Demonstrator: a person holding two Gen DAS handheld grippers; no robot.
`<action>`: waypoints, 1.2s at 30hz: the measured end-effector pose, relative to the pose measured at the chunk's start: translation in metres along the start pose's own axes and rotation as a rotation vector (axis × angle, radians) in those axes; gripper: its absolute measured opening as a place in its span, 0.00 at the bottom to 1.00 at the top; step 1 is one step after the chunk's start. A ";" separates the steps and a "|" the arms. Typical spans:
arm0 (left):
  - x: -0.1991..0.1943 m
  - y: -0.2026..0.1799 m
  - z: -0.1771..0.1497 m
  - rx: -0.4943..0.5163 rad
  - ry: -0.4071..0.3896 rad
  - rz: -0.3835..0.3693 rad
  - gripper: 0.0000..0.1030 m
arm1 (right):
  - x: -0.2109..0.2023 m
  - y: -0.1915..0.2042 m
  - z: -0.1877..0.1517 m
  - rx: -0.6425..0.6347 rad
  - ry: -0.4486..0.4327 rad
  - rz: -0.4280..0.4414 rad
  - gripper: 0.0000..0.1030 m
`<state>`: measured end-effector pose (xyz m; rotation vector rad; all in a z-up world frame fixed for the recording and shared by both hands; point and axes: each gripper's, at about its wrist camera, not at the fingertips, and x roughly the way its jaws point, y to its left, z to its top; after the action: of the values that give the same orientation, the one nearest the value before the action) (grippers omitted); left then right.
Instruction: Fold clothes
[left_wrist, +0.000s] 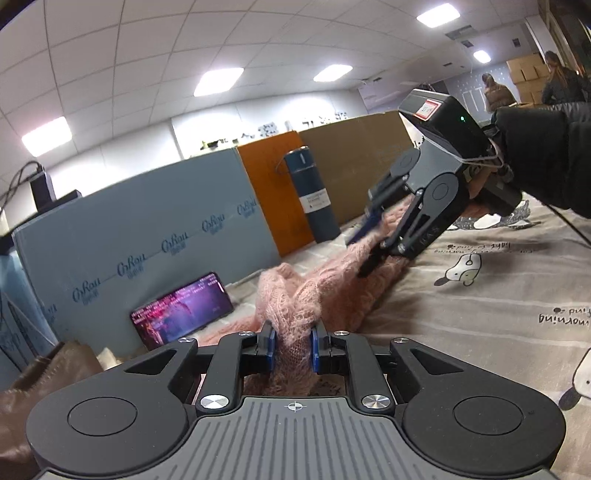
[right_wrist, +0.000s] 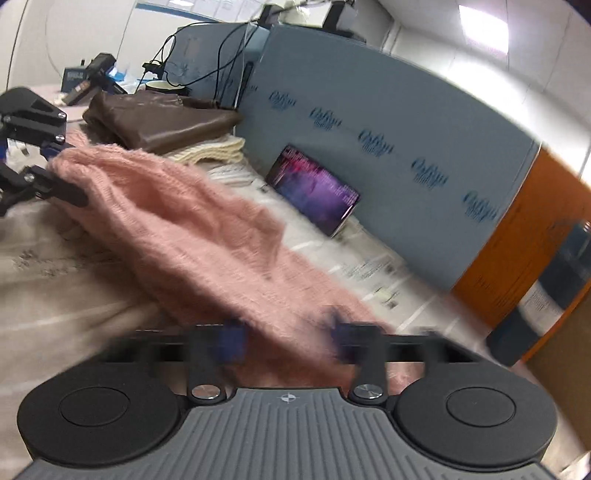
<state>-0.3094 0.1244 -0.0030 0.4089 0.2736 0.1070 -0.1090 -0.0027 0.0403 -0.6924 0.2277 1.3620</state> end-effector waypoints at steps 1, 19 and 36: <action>-0.002 -0.001 -0.001 0.016 -0.008 0.011 0.16 | -0.003 0.002 -0.001 0.010 -0.001 0.008 0.16; -0.033 0.009 -0.013 0.083 0.128 -0.261 0.21 | -0.113 0.087 -0.083 0.277 -0.096 -0.019 0.14; -0.036 0.055 -0.014 -0.329 -0.008 0.018 0.83 | -0.141 -0.071 -0.163 1.190 -0.054 -0.683 0.74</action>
<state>-0.3505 0.1737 0.0156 0.0851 0.2388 0.1656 -0.0346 -0.2150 0.0108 0.2761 0.6178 0.4138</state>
